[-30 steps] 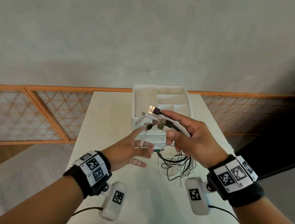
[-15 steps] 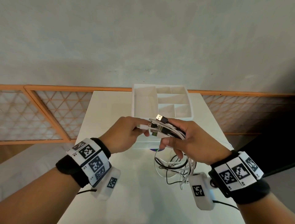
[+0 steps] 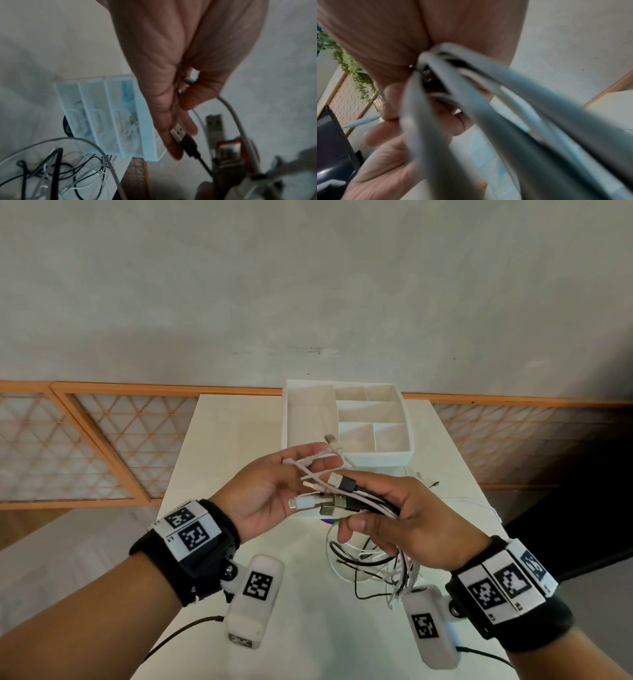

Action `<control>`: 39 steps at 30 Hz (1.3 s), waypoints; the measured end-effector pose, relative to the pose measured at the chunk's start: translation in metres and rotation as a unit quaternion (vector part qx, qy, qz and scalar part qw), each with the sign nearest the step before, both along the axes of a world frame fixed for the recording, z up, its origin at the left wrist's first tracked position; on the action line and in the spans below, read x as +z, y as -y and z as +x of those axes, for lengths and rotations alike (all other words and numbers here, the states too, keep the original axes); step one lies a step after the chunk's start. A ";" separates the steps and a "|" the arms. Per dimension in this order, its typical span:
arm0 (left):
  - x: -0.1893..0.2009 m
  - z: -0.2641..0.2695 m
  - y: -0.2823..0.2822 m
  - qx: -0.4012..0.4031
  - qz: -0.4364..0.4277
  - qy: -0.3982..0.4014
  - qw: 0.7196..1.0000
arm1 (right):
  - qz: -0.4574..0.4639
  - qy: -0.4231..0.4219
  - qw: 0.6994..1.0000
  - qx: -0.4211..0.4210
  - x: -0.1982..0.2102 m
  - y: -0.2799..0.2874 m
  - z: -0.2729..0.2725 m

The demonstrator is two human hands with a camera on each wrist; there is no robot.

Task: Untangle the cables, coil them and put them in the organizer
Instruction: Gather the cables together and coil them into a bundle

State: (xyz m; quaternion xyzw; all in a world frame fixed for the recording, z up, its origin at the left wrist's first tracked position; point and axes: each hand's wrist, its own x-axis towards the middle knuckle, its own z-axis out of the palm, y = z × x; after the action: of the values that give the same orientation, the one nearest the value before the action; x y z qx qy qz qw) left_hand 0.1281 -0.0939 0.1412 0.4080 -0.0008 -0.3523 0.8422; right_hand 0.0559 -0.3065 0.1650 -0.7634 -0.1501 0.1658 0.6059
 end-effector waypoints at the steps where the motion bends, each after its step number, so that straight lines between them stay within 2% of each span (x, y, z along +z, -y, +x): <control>1: 0.002 0.000 -0.003 -0.015 -0.010 0.006 1.000 | 0.000 -0.001 1.000 -0.009 -0.001 0.002 0.000; 5: 0.013 0.000 -0.008 -0.067 -0.024 0.022 0.997 | -0.022 0.005 1.000 -0.015 -0.003 0.007 0.001; 12: 0.011 -0.009 0.005 -0.072 0.136 0.072 0.985 | -0.079 0.026 0.996 0.026 0.007 -0.004 -0.001; 15: 0.008 -0.009 0.003 -0.036 0.186 0.099 0.977 | -0.075 0.035 0.996 -0.025 0.007 -0.005 0.002; 17: 0.007 -0.009 0.003 -0.019 0.200 0.097 0.975 | -0.063 0.010 0.995 -0.075 0.005 -0.005 0.004; 20: 0.009 -0.009 0.005 -0.017 0.212 0.105 0.972 | -0.103 -0.014 0.989 -0.107 0.001 -0.006 0.005; 25: 0.020 -0.012 0.004 -0.135 0.195 0.155 0.959 | -0.174 0.016 0.979 -0.102 -0.002 -0.016 0.008; 27: 0.018 -0.013 0.003 -0.145 0.199 0.175 0.953 | -0.181 0.023 0.978 -0.104 -0.005 -0.018 0.009; 31: 0.007 -0.016 0.008 -0.069 0.220 0.192 0.954 | -0.161 0.005 0.980 -0.119 -0.004 -0.024 0.009; 35: -0.002 -0.013 0.002 0.031 0.124 0.089 0.988 | -0.060 -0.023 0.984 -0.166 -0.001 -0.019 0.009; 37: -0.005 -0.010 -0.007 0.082 0.102 0.042 0.990 | -0.033 -0.031 0.982 -0.182 0.000 -0.016 0.007; 39: -0.005 -0.008 -0.016 0.100 0.108 0.042 0.988 | -0.020 -0.032 0.981 -0.188 0.001 -0.015 0.005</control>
State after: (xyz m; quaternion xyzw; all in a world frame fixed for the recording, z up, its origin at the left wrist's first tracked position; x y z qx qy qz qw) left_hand 0.1205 -0.0782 0.1358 0.5091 0.0425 -0.2465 0.8236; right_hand 0.0609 -0.2920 0.1658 -0.7841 0.0195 0.0763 0.6157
